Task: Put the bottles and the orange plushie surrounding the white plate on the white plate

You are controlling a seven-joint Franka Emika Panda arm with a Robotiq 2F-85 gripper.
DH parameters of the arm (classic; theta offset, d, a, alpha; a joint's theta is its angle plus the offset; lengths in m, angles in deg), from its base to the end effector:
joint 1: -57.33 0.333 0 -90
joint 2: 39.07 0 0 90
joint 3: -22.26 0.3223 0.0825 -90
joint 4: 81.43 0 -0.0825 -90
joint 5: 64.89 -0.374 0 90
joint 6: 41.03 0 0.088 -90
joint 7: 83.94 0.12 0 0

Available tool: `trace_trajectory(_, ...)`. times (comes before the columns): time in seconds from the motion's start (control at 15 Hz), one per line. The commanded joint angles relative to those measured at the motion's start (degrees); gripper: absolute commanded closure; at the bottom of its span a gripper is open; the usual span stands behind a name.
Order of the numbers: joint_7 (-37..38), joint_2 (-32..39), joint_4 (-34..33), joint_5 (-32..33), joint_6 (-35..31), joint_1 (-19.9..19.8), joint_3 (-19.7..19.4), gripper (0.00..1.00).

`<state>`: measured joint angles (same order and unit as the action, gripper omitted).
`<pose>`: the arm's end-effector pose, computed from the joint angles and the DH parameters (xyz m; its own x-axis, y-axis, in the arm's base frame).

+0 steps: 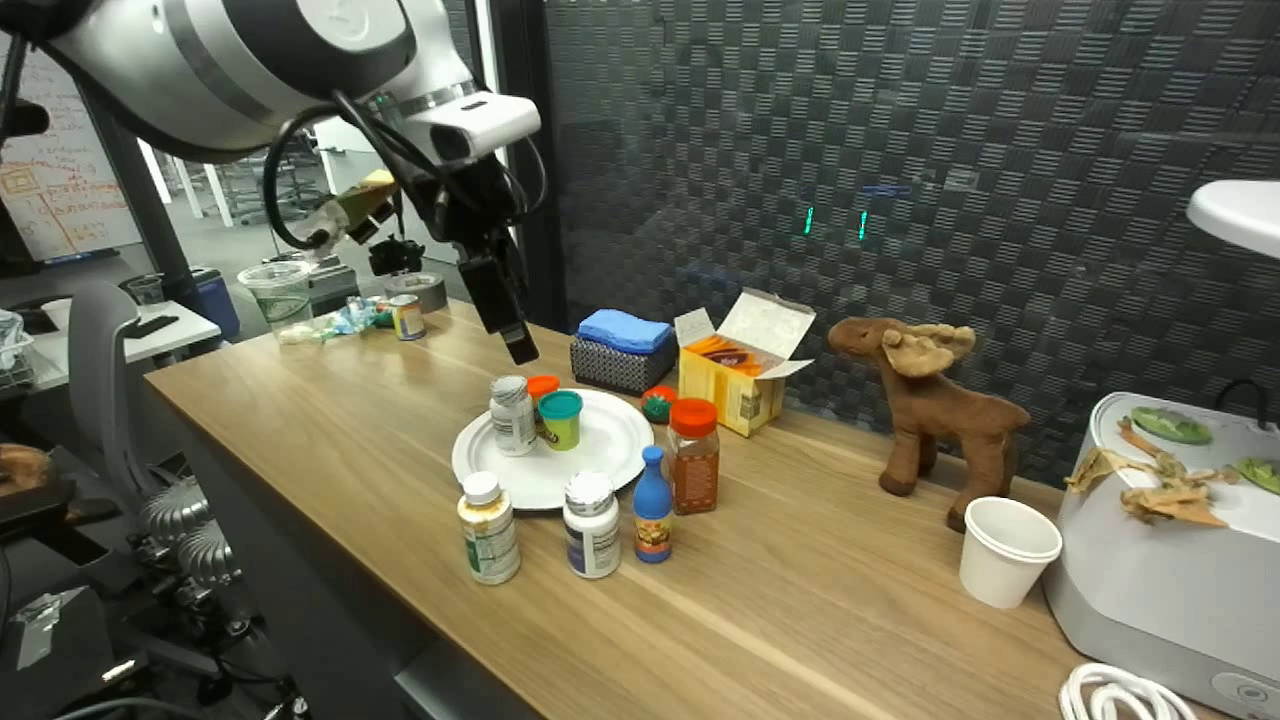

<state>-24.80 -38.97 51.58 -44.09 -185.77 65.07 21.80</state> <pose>0.5184 0.0672 0.3599 0.7693 -0.5608 0.3060 -0.5873 -0.8094 -0.0067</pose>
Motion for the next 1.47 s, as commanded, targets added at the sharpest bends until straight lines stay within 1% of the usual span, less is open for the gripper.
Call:
trace_trajectory(0.0,-1.96,-7.12,5.18,-1.13,2.33,-2.45,1.39,0.0)
trace_trajectory(0.2,-3.98,-9.83,9.05,-2.5,3.32,-3.41,2.42,0.0)
trace_trajectory(0.27,-5.93,-10.87,10.04,-4.54,4.22,-3.25,2.74,0.0)
trace_trajectory(0.33,-3.07,-6.98,7.09,-2.16,2.87,-4.3,3.23,0.0)
trace_trajectory(0.73,-3.33,-6.73,7.66,-2.41,2.93,-4.91,3.79,0.0)
trace_trajectory(0.8,-2.46,-6.38,7.58,-1.88,2.16,-4.84,4.06,0.0)
trace_trajectory(1.0,-3.35,-5.96,8.24,-1.21,1.73,-5.25,4.11,0.0)
trace_trajectory(1.13,-3.65,-6.42,8.85,1.32,1.99,-6.02,3.77,0.0)
trace_trajectory(1.27,-5.35,-6.69,9.5,1.31,2.0,-6.71,3.17,0.0)
trace_trajectory(1.4,-7.61,-6.24,9.99,-0.12,1.63,-7.44,2.59,0.0)
